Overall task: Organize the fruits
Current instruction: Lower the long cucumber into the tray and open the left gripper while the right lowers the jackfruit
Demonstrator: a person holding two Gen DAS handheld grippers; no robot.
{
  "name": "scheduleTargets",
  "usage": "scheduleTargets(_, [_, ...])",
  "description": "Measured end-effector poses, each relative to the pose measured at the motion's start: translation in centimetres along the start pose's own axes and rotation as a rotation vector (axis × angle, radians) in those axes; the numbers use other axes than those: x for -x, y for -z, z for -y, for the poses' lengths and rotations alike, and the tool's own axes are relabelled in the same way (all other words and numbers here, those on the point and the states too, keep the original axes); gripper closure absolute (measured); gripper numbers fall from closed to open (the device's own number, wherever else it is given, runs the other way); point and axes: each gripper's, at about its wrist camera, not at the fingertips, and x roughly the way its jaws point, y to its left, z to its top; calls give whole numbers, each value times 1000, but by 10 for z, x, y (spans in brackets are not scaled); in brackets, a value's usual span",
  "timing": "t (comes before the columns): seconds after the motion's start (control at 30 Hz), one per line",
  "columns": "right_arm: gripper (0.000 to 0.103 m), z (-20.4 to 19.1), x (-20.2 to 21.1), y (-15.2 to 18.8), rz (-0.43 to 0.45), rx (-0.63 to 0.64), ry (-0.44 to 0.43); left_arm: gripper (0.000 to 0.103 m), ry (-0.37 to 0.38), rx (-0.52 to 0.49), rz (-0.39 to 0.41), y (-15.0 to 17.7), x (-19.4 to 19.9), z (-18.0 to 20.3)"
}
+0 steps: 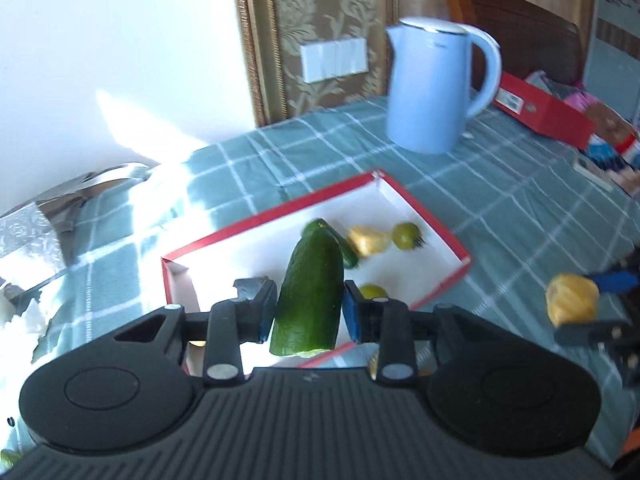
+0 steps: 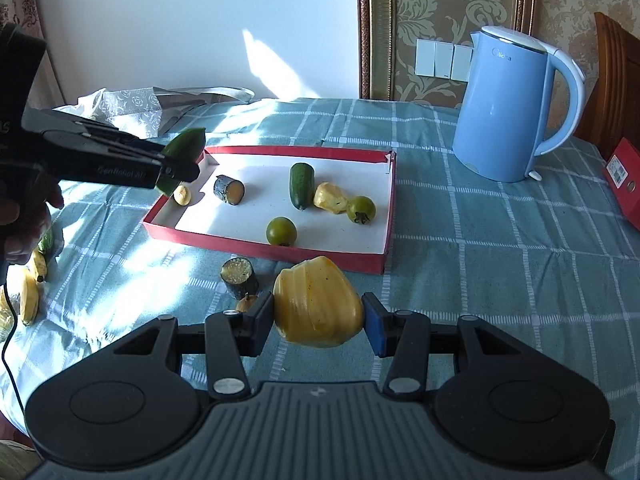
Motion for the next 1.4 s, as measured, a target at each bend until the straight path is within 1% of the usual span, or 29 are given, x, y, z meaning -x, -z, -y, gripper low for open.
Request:
scheduleTargets(0.07, [56, -2, 0, -2, 4, 6, -6, 72, -48, 54, -1, -12, -11, -7])
scheduleTargets(0.13, [56, -4, 1, -3, 6, 11, -9, 72, -95, 81, -18, -19, -28, -9])
scheduleTargets(0.27, [56, -5, 3, -4, 13, 11, -12, 72, -148, 104, -47, -22, -54, -10])
scheduleTargets(0.43, [56, 0, 6, -2, 12, -1, -2, 72, -193, 141, -82, -16, -72, -11])
scheduleTargets(0.63, [56, 5, 6, 0, 10, -14, 9, 72, -209, 164, -113, -15, -83, -12])
scheduleTargets(0.8, [56, 4, 5, 0, 6, -9, 5, 71, -224, 185, -123, -15, -88, -12])
scheduleTargets(0.93, [56, 3, 4, -1, 3, -4, 3, 71, -221, 205, -137, -15, -93, -14])
scheduleTargets(1.4, [56, 3, 2, -2, 5, 2, -2, 71, -239, 205, -170, -14, -107, -16])
